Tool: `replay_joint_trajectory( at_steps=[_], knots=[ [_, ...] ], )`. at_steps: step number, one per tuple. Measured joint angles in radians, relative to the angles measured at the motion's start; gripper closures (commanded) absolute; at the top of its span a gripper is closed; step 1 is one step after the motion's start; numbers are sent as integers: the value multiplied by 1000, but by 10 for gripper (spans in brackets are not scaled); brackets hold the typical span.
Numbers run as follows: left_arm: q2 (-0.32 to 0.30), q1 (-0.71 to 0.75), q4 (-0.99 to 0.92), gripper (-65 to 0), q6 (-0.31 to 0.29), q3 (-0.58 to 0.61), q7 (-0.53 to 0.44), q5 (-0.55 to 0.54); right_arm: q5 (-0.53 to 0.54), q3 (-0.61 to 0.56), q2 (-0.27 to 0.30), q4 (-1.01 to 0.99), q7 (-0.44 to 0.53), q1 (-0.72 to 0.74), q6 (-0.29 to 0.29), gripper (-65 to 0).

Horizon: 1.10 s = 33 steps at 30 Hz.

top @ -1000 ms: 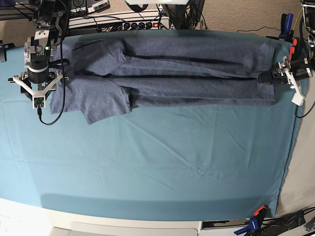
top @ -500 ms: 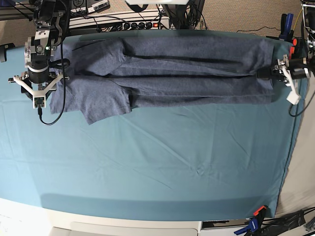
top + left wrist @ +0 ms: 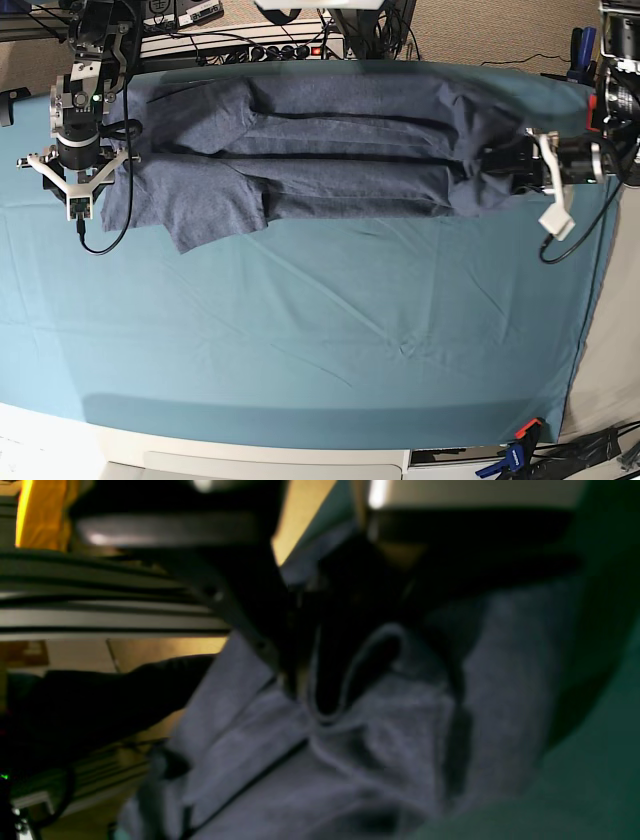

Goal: Fold the T-shirt properly
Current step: 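Grasp the shirt end with the left gripper and drag it toward the right gripper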

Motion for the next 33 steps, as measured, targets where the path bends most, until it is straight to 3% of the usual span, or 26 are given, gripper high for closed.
replay_joint_trajectory(
  at_steps=[9, 20, 25, 33],
  knots=[
    [130, 10, 72, 0, 0, 0, -29, 37, 0, 0, 0, 0, 0, 0, 0, -235],
    [235, 10, 72, 0, 0, 5, -51, 90, 0, 0, 0, 0, 0, 0, 0, -235],
    [256, 10, 72, 0, 0, 68, -59, 106, 0, 0, 0, 0, 1, 0, 0, -235],
    [311, -7, 71, 0, 3, 214, -125, 233, 0, 0, 0, 0, 0, 0, 0, -235]
  ],
)
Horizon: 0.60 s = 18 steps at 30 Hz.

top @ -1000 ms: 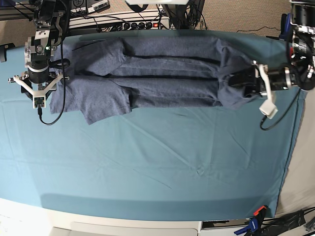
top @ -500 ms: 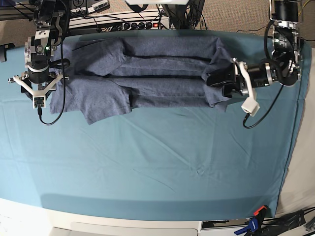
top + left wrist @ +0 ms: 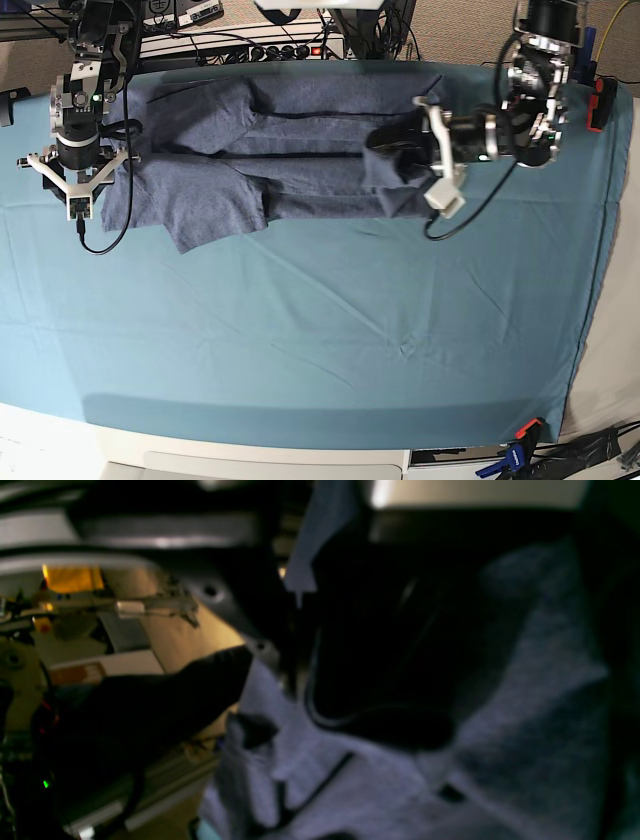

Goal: Fold the T-shirt properly
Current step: 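Grasp the shirt end with the left gripper and drag it toward the right gripper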

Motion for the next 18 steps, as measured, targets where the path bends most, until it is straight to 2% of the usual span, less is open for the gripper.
replay_joint_trajectory(
  at_steps=[8, 18],
  knots=[
    [68, -37, 0, 0, 0, 15, -28, 58, 0, 0, 0, 0, 0, 0, 0, -235],
    [71, -35, 0, 0, 0, 16, -27, 60, 0, 0, 0, 0, 0, 0, 0, -235]
  ],
)
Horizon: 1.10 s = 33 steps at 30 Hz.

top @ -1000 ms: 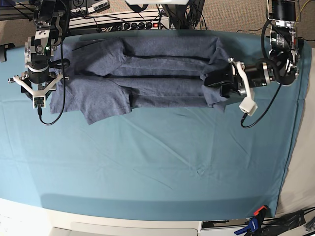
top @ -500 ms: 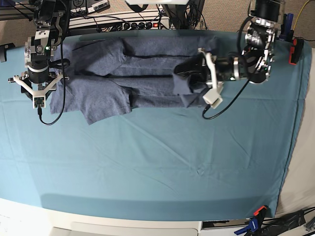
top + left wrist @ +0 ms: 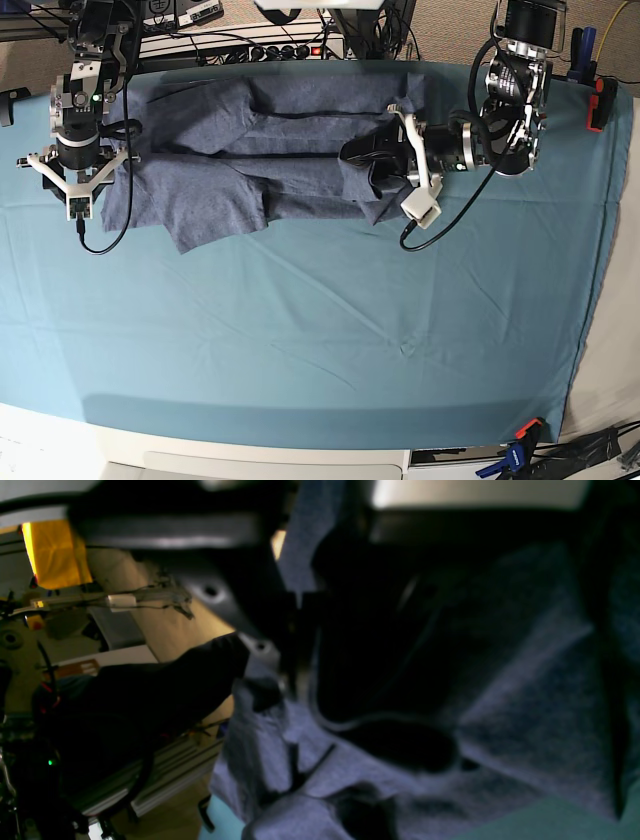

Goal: Fold the T-shirt properly
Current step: 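Grasp the shirt end with the left gripper and drag it toward the right gripper, then fold the gripped shirt end over the middle with the left gripper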

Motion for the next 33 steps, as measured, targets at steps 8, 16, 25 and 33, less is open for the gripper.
replay_joint_trajectory(
  at_steps=[8, 16, 25, 33],
  knots=[
    [1, 0, 0, 0, 0, 0, 3, 18, 0, 0, 0, 0, 0, 0, 0, -235],
    [36, 0, 0, 0, 0, 0, -4, 75, 0, 0, 0, 0, 0, 0, 0, -235],
    [43, 0, 0, 0, 0, 48, -15, 112, 0, 0, 0, 0, 0, 0, 0, -235],
    [81, -6, 0, 0, 0, 80, -78, 194, 0, 0, 0, 0, 0, 0, 0, -235]
  ],
)
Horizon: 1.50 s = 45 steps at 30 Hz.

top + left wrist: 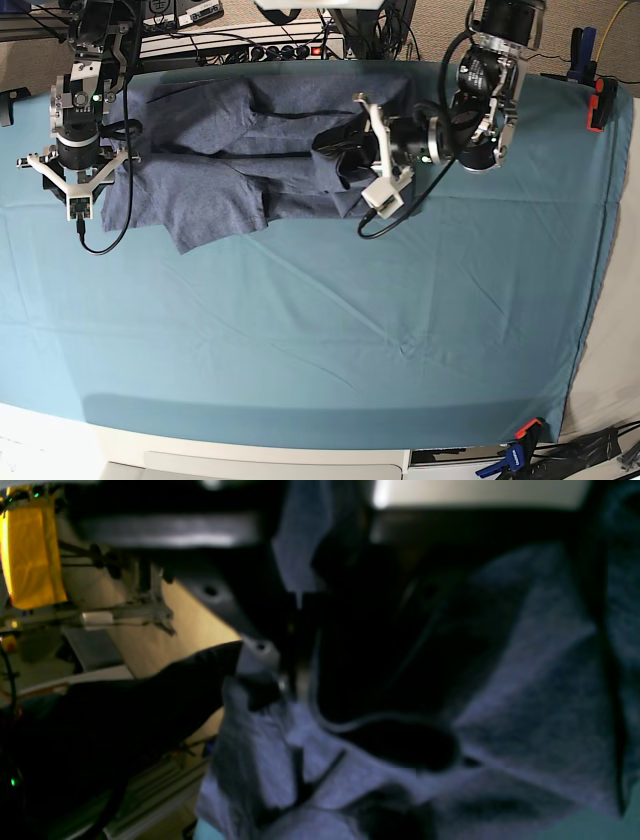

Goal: Fold the T-shirt properly
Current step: 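Fold the gripped shirt end over the middle with the left gripper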

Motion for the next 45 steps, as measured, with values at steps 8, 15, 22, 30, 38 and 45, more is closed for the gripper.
replay_joint_trajectory(
  at_steps=[8, 15, 22, 30, 38, 45],
  knots=[
    [0, -16, 0, 0, 0, 0, -1, 0, 0, 0, 0, 0, 0, 0, 0, -235],
    [0, -16, 0, -265, 0, 0, -2, -1, 0, 0, 0, 0, 0, 0, 0, -235],
    [34, -11, 0, -270, 0, -1, -13, 18, 0, 0, 0, 0, 0, 0, 0, -235],
    [49, -11, 14, -270, 1, -1, -15, 0, 0, 0, 0, 0, 3, 0, 0, -235],
    [47, -8, 287, -268, -2, -1, 24, 38, 0, 0, 0, 0, 4, 0, 0, -235],
    [-26, -8, 405, -92, -4, -2, -34, 195, 0, 0, 0, 0, 4, 0, 0, -235]
  ],
)
